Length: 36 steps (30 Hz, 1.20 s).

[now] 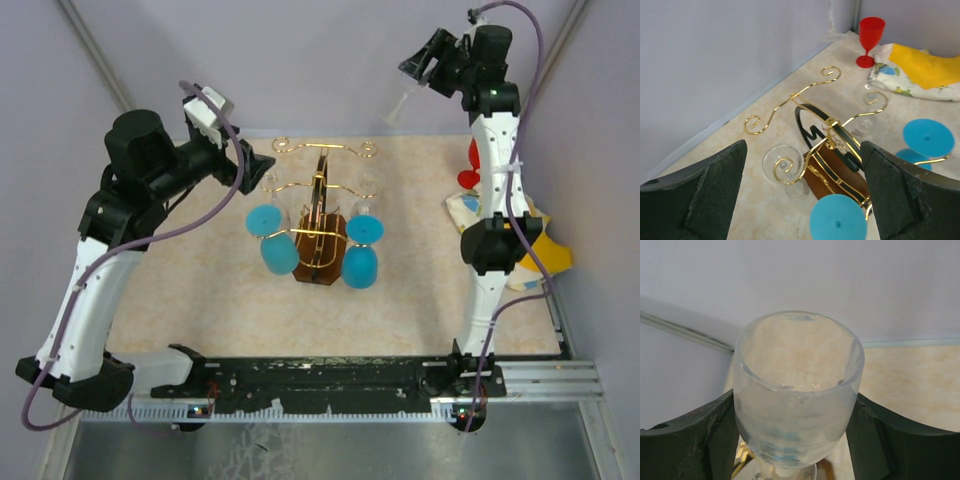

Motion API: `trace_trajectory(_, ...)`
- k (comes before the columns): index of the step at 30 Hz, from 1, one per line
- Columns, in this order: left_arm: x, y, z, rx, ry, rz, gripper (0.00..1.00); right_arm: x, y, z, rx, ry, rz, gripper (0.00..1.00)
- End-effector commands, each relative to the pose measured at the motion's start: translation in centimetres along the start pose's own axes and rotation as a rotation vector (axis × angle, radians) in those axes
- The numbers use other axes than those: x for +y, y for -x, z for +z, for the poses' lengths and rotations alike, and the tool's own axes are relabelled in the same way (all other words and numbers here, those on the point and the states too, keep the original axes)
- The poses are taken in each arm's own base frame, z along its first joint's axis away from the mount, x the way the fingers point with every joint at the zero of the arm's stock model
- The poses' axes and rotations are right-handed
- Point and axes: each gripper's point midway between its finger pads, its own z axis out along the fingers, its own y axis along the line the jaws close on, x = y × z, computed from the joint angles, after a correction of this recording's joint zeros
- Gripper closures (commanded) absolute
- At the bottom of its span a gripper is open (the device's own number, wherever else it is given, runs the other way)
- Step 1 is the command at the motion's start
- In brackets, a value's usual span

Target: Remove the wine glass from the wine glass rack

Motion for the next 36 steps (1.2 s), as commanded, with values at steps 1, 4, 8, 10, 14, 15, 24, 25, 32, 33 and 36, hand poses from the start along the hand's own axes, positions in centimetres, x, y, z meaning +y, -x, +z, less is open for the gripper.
trace_trajectory(1,4.0,1.0,-0.1,-0.068,0.186,-0.035,0.00,-3.2,1.8,1.2,-0.119,-0.234,-0.374,0.57)
trace_trajectory(4,5.4,0.3,0.3,-0.090,0.215,-0.065,0.00,-6.1,2.0,2.3,-0.142,-0.358,-0.456,0.57)
trace_trajectory(8,6.1,-0.6,0.3,-0.110,0.193,-0.104,0.00,-8.6,2.5,3.4,-0.215,-0.535,-0.622,0.56)
trace_trajectory(10,6.3,-1.3,0.4,-0.108,0.188,-0.116,0.00,-9.8,2.6,3.3,-0.276,-0.631,-0.700,0.56)
trace_trajectory(14,6.8,-2.7,0.6,-0.115,0.179,-0.147,0.00,-12.6,1.0,3.7,-0.345,-0.749,-0.820,0.58)
trace_trajectory(15,6.9,-3.0,0.7,-0.116,0.177,-0.152,0.00,-13.1,0.7,3.8,-0.366,-0.770,-0.833,0.58)
trace_trajectory(24,7.5,-4.7,1.8,-0.096,0.163,-0.172,0.00,-16.5,-2.0,4.1,-0.527,-0.814,-0.835,0.66)
trace_trajectory(25,7.5,-4.8,1.9,-0.095,0.162,-0.172,0.00,-16.6,-2.1,4.1,-0.543,-0.810,-0.826,0.66)
trace_trajectory(32,7.3,-6.1,2.5,-0.078,0.144,-0.189,0.00,-18.5,-3.3,5.3,-0.627,-0.760,-0.760,0.63)
trace_trajectory(33,7.4,-6.4,2.6,-0.073,0.144,-0.192,0.00,-18.8,-3.6,5.5,-0.634,-0.754,-0.757,0.62)
trace_trajectory(36,7.5,-6.9,2.8,-0.067,0.148,-0.196,0.00,-19.1,-4.1,6.0,-0.646,-0.728,-0.764,0.63)
